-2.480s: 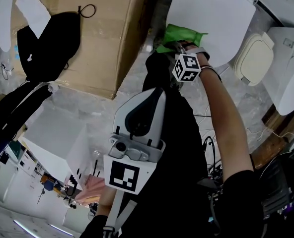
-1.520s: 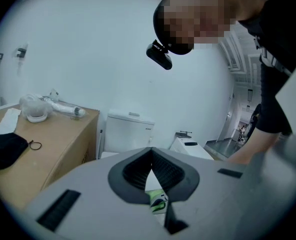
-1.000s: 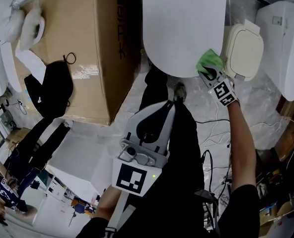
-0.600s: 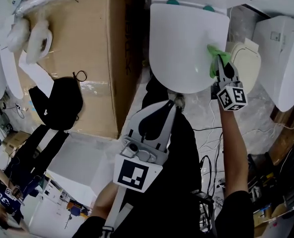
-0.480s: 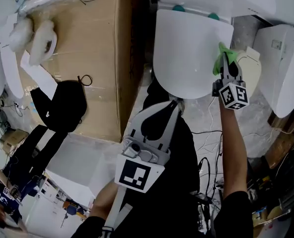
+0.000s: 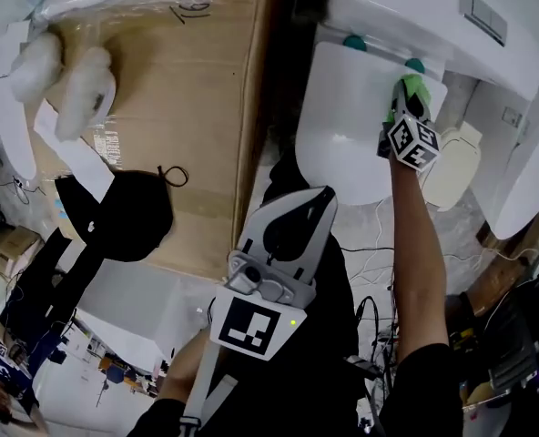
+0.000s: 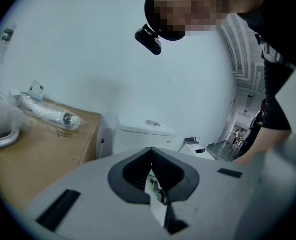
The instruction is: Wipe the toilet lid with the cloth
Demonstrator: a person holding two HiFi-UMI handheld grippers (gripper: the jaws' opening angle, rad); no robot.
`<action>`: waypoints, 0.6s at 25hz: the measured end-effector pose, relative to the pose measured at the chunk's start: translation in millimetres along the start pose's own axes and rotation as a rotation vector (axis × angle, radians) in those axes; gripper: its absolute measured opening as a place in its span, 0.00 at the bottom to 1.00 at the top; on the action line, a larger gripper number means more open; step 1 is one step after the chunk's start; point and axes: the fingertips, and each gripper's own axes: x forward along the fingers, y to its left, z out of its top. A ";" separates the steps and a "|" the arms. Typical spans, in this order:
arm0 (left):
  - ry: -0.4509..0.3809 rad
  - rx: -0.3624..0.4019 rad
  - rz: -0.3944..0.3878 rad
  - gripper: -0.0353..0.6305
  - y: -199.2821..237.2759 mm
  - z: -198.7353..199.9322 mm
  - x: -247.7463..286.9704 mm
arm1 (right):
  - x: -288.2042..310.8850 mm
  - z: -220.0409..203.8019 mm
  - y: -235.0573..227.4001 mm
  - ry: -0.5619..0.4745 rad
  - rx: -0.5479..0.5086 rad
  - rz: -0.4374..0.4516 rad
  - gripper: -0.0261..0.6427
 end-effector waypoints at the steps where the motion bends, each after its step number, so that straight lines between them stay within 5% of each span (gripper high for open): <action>1: -0.002 -0.004 0.001 0.06 4.9 1.0 2.2 | 7.2 -3.9 2.8 0.020 -0.008 -0.005 0.12; 7: -0.007 -0.030 0.007 0.06 23.9 2.7 8.6 | 23.9 -0.9 26.6 0.052 -0.138 0.033 0.12; 15: -0.008 -0.028 0.020 0.06 23.0 3.1 7.1 | 37.1 -12.8 115.7 0.139 -0.605 0.344 0.12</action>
